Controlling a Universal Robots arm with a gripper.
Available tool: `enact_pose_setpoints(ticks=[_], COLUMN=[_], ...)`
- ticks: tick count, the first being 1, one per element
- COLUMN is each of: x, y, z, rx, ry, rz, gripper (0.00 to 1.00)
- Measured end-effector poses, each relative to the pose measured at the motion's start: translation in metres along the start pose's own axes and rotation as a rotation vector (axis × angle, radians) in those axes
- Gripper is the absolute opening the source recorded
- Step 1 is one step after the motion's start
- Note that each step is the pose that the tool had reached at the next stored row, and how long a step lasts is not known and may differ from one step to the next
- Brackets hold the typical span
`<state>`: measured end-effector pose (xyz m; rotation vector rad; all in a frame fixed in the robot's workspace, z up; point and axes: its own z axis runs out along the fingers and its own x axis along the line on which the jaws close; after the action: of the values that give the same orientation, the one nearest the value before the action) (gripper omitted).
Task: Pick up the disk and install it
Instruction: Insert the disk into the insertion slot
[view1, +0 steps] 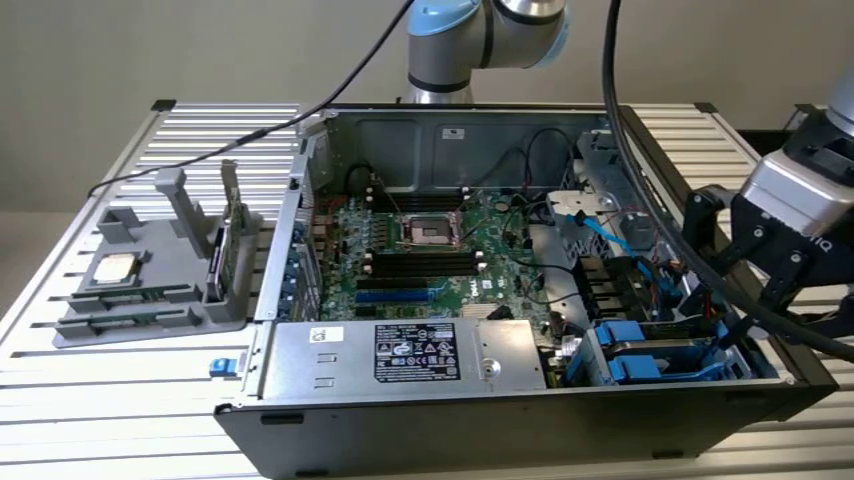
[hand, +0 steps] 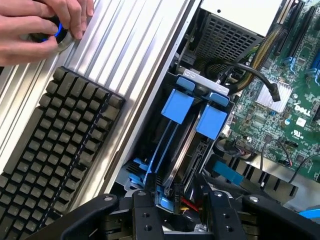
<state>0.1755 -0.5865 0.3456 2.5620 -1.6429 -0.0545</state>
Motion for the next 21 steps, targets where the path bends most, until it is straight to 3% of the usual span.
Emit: enact_pose_setpoints(ticks=[6, 13, 15, 21], x=[0.0045, 0.0057, 0.0070, 0.0085], y=[0.0014, 0.0010, -0.0001, -0.0004], z=[0.0057, 0.0081, 0.0080, 0.0080], rx=[0.0042, 0.0181, 0.0193, 0.0194], ry=[-0.0120, -0.0467, -0.0495, -0.0497], rz=[0.018, 0.041, 0.042, 0.043], gripper=[0.43, 0.43, 0.43, 0.43])
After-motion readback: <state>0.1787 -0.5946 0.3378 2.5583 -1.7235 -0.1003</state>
